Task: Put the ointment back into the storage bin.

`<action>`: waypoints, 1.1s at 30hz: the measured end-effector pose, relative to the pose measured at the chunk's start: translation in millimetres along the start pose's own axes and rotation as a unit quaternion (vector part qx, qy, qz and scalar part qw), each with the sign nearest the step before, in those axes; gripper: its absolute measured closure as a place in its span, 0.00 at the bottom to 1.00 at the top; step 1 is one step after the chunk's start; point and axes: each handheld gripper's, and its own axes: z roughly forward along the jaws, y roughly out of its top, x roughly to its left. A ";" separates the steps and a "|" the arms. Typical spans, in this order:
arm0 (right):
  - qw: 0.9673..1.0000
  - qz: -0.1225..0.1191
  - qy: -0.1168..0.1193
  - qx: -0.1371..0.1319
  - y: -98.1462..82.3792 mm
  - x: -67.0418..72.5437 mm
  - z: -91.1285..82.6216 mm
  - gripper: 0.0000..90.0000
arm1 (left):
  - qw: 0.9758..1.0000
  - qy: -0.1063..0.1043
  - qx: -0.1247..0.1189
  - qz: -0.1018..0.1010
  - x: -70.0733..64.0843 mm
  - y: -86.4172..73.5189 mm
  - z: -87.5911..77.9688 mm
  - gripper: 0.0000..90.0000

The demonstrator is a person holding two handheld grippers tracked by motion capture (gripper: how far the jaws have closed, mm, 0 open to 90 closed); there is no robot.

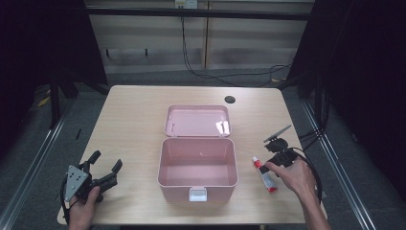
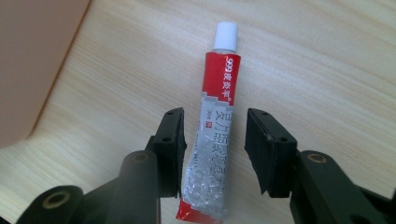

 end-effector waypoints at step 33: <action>0.995 -0.018 -0.061 0.082 13.0 13.9 26.9 0.79 | 1.000 -0.001 0.002 0.003 0.4 0.2 -0.1 0.17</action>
